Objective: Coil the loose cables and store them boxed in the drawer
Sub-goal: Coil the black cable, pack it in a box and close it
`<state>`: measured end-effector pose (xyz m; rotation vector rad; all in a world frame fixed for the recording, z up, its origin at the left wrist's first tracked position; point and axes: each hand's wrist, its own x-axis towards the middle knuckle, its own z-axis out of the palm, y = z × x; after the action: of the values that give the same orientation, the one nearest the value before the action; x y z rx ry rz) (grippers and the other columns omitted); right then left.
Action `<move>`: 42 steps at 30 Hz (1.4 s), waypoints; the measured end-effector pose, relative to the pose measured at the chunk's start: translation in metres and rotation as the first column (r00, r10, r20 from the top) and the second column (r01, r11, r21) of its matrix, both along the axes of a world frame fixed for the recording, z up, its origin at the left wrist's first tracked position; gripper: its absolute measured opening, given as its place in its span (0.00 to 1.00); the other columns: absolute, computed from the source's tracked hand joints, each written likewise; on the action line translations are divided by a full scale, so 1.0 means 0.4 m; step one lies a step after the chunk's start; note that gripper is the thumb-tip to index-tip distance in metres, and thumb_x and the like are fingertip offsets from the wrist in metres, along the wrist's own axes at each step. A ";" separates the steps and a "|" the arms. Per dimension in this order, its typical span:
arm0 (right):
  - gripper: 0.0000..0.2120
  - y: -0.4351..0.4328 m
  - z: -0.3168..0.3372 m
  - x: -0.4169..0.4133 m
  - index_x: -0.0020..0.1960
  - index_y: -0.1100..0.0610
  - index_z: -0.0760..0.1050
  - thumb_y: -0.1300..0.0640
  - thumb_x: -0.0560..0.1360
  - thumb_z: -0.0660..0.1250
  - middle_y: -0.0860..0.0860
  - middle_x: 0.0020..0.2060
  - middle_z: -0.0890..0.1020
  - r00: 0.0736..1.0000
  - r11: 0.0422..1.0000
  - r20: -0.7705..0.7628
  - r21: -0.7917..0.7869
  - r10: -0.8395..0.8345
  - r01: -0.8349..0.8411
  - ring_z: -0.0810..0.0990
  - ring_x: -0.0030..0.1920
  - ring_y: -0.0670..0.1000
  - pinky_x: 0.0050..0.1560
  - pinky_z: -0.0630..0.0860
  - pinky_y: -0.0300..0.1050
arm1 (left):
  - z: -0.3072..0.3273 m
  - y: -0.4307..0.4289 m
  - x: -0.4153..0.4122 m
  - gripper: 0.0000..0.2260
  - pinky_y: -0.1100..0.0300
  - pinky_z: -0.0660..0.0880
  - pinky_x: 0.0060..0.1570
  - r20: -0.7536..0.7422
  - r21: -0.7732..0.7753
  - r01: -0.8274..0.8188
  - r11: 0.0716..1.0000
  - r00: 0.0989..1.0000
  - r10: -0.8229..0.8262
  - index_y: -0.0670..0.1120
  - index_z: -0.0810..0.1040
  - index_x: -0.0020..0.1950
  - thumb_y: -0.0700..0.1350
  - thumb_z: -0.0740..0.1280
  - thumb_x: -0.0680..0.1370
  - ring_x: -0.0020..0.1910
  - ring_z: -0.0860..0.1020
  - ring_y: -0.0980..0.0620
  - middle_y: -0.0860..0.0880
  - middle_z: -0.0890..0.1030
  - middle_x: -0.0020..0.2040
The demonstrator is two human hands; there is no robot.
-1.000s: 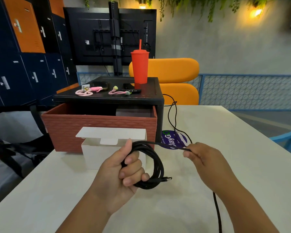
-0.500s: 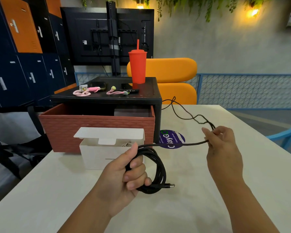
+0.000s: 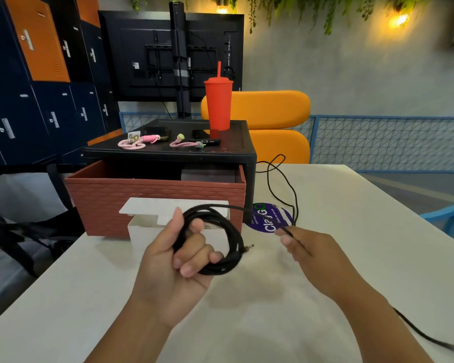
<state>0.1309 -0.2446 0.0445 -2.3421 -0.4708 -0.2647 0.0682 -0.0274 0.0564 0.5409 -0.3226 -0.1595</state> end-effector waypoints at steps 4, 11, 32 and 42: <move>0.17 0.032 0.016 -0.039 0.45 0.58 0.79 0.46 0.77 0.59 0.52 0.31 0.76 0.989 0.990 -0.049 -0.004 0.137 -0.137 0.71 0.31 0.47 0.36 0.68 0.41 | -0.003 0.036 -0.020 0.26 0.55 0.63 0.61 0.086 -0.034 -0.014 0.999 0.996 0.017 0.32 0.63 0.69 0.52 0.43 0.84 0.36 0.67 0.48 0.46 0.65 0.35; 0.15 0.074 0.048 -0.093 0.39 0.48 0.78 0.43 0.77 0.59 0.42 0.26 0.74 0.913 0.917 -0.287 -0.188 0.291 -0.352 0.71 0.29 0.41 0.38 0.68 0.38 | 0.032 0.039 -0.045 0.22 0.52 0.65 0.62 0.157 0.142 -0.298 0.944 0.948 0.276 0.32 0.50 0.73 0.44 0.47 0.84 0.41 0.74 0.45 0.42 0.73 0.39; 0.19 0.060 0.102 -0.139 0.26 0.54 0.66 0.49 0.73 0.66 0.47 0.24 0.70 0.892 0.846 -0.253 -0.301 0.373 -0.440 0.68 0.27 0.46 0.28 0.60 0.38 | -0.027 -0.089 -0.042 0.10 0.58 0.73 0.44 0.582 0.812 -0.576 -0.099 0.786 0.207 0.51 0.71 0.41 0.50 0.56 0.80 0.38 0.76 0.58 0.56 0.79 0.36; 0.09 0.012 0.067 -0.055 0.53 0.44 0.81 0.51 0.75 0.65 0.45 0.40 0.83 0.949 0.942 0.256 -0.323 0.183 -0.094 0.80 0.41 0.47 0.38 0.67 0.32 | -0.004 -0.088 -0.047 0.06 0.71 0.67 0.34 0.331 0.930 -0.353 0.100 0.925 0.190 0.53 0.80 0.38 0.55 0.71 0.70 0.29 0.73 0.63 0.61 0.73 0.25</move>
<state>0.1089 -0.2398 0.0714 -2.5676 -0.8706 -0.4934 0.0495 -0.0624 0.0549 2.0070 -0.1854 0.0732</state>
